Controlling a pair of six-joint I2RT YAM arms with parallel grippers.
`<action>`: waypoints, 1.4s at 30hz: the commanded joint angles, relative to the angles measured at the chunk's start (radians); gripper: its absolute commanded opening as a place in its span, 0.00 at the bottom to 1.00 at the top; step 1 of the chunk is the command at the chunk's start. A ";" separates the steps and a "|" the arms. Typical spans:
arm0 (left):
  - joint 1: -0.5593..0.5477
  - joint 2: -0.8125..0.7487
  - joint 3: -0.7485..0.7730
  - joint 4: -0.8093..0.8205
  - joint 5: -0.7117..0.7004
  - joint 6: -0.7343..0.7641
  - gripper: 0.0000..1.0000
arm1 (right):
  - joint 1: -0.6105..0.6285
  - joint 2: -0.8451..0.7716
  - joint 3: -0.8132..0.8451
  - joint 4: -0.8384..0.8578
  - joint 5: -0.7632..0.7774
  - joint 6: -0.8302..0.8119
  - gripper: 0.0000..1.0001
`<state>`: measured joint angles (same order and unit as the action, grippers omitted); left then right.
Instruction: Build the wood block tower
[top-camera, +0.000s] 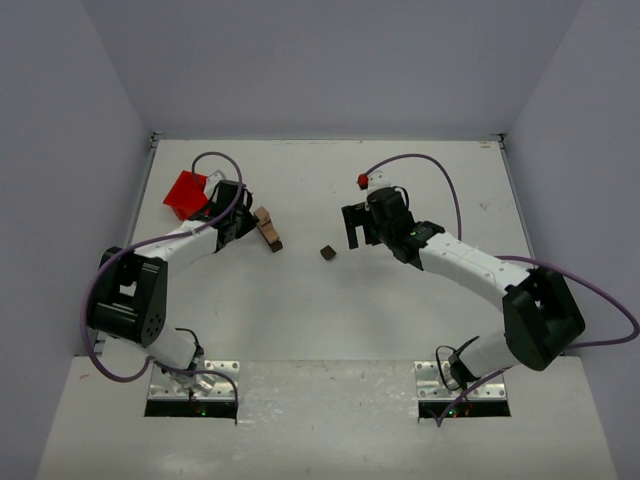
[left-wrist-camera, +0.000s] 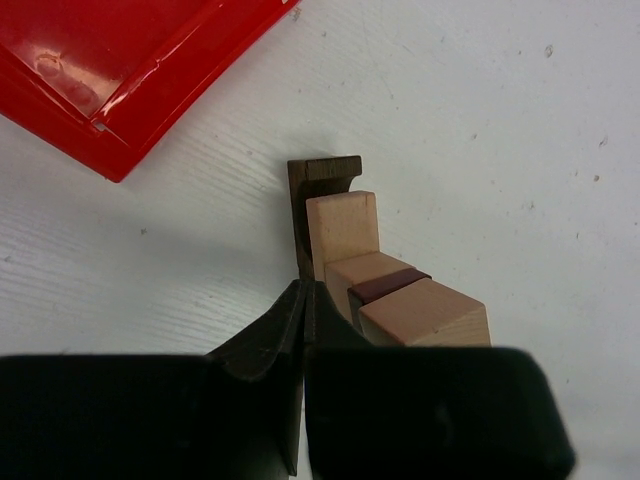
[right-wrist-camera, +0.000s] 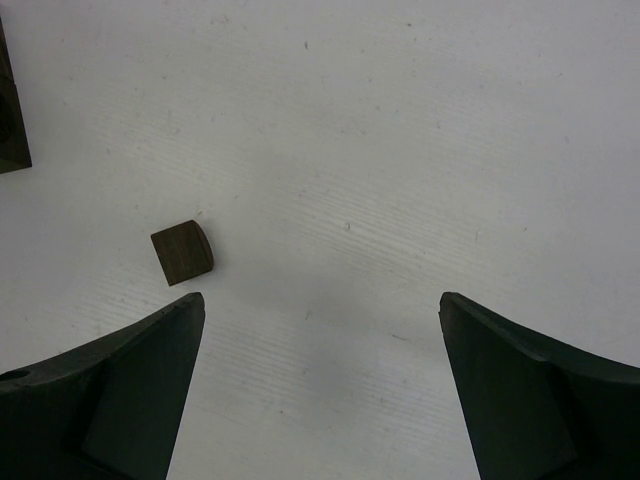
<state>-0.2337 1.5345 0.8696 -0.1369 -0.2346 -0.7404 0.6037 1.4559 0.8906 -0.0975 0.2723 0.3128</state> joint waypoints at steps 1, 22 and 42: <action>0.011 -0.005 0.032 0.048 0.008 0.010 0.00 | -0.005 -0.012 0.004 0.042 0.030 0.000 0.99; 0.011 0.003 0.035 0.068 0.035 0.021 0.00 | -0.005 0.000 0.010 0.042 0.028 -0.008 0.99; 0.011 0.007 0.032 0.077 0.048 0.024 0.00 | -0.006 0.001 0.010 0.042 0.018 -0.008 0.99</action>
<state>-0.2337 1.5425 0.8696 -0.1066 -0.1902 -0.7296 0.6037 1.4563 0.8906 -0.0975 0.2840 0.3103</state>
